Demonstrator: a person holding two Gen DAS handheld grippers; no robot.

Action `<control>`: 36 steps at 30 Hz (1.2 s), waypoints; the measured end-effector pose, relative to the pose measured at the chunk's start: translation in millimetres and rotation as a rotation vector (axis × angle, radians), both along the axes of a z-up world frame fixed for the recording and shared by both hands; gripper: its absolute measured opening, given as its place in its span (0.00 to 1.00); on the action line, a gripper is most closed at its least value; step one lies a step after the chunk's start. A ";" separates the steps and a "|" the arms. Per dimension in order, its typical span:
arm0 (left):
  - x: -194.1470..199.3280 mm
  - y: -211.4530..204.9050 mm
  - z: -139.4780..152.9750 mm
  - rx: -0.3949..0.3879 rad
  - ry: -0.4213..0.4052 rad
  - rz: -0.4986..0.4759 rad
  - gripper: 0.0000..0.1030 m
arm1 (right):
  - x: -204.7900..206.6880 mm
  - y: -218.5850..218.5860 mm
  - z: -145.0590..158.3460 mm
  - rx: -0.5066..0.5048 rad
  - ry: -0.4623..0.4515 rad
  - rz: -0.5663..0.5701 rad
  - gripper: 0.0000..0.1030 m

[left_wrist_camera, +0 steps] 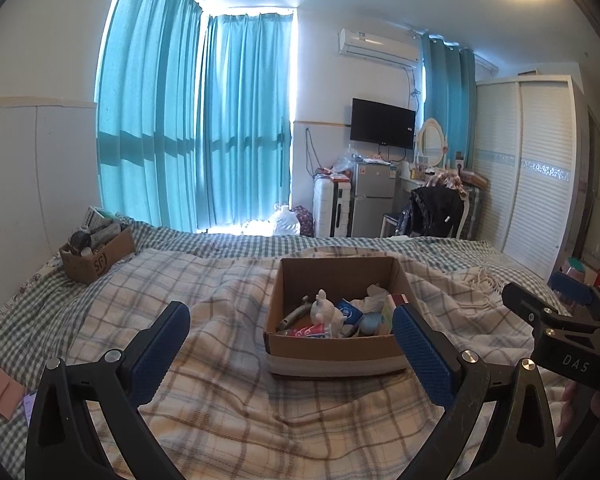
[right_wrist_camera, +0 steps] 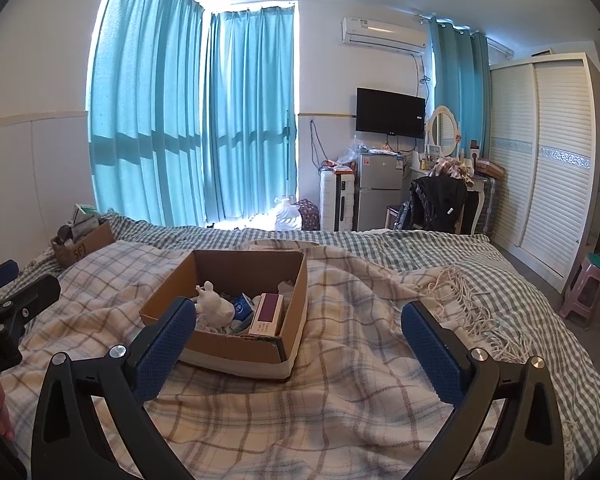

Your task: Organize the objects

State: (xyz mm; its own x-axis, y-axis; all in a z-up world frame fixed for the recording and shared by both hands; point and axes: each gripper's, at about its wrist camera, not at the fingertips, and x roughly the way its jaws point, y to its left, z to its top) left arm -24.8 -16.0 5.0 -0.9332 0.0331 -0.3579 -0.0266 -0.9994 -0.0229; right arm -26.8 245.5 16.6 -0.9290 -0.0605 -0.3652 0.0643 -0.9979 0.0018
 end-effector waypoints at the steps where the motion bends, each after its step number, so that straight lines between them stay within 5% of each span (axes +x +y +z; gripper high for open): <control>1: 0.8 0.3 -0.3 -0.004 0.002 -0.003 1.00 | 0.2 0.2 0.1 -0.001 0.001 0.000 1.00; 36: 1.2 -2.1 -3.5 0.050 -0.028 -0.028 1.00 | -0.4 -1.4 -4.5 -0.003 -0.016 0.004 1.00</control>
